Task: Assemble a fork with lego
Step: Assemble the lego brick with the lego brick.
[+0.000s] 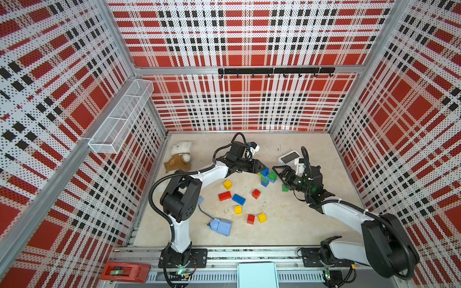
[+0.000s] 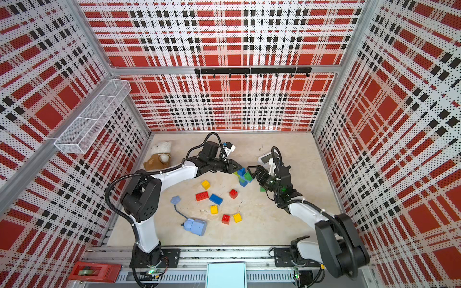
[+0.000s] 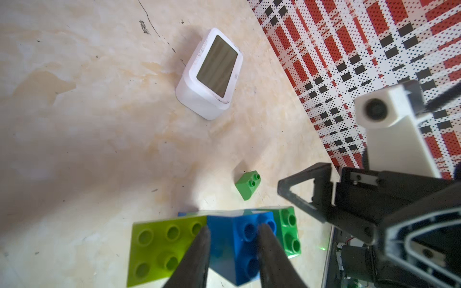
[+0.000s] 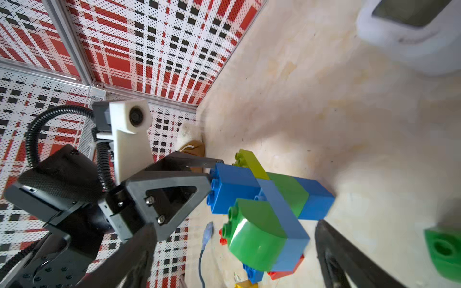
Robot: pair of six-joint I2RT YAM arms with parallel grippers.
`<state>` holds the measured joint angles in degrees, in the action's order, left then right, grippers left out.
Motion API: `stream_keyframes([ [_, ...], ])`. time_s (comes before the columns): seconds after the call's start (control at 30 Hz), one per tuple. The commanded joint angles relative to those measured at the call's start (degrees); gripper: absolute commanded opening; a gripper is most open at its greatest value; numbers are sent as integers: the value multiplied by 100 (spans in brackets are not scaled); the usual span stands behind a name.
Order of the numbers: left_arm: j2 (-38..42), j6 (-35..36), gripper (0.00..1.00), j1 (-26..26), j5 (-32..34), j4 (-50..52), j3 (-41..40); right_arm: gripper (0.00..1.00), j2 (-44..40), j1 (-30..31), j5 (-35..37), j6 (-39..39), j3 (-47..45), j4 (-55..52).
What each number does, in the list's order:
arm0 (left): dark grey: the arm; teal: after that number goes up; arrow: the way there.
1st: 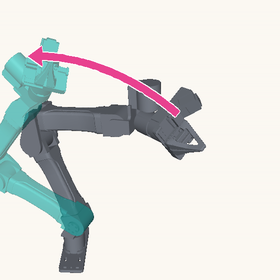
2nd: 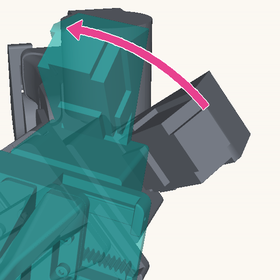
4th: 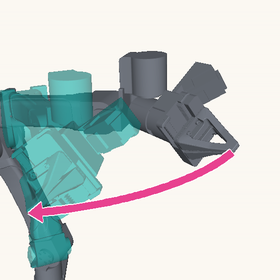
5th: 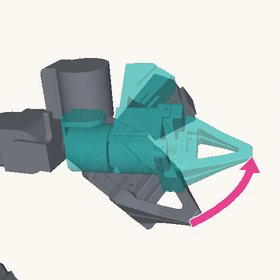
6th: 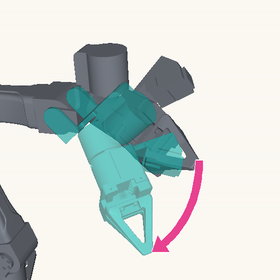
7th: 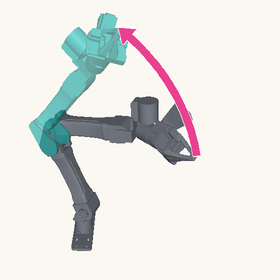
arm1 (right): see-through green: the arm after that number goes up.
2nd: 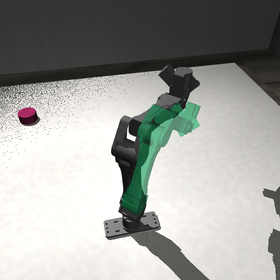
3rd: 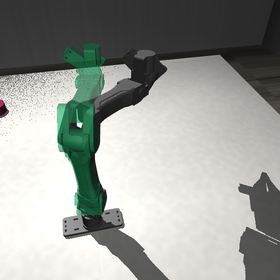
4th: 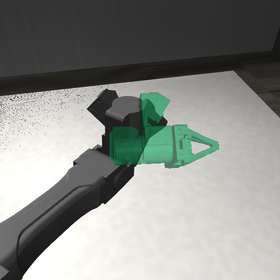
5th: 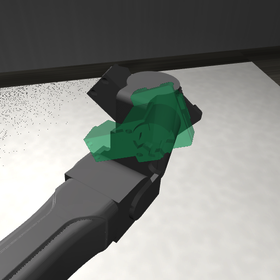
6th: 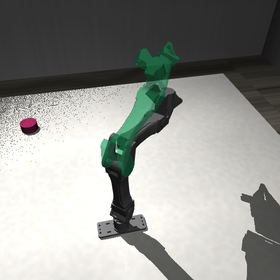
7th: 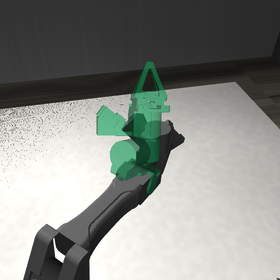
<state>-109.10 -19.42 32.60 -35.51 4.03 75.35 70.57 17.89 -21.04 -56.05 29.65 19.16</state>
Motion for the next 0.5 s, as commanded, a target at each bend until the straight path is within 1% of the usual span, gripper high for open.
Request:
stream_keyframes([
  [0.0, 56, 22, 36, -3, 59, 300, -9, 97, -316, -132, 693, 1085, 212, -1792],
  [0.1, 47, 17, 36, 1, 36, 308, 36, 96, -381, -130, 1164, 1780, 529, -2717],
  [0.2, 36, 33, 36, 31, 10, 340, 76, 92, -290, -132, 1434, 2298, 768, -3262],
  [0.33, -1, 93, 36, 109, 7, 417, 142, 86, -77, -130, 1502, 2652, 977, -3585],
  [0.47, -23, 121, 36, 171, 20, 462, 187, 82, 201, -31, 1563, 2891, 1215, -3849],
])
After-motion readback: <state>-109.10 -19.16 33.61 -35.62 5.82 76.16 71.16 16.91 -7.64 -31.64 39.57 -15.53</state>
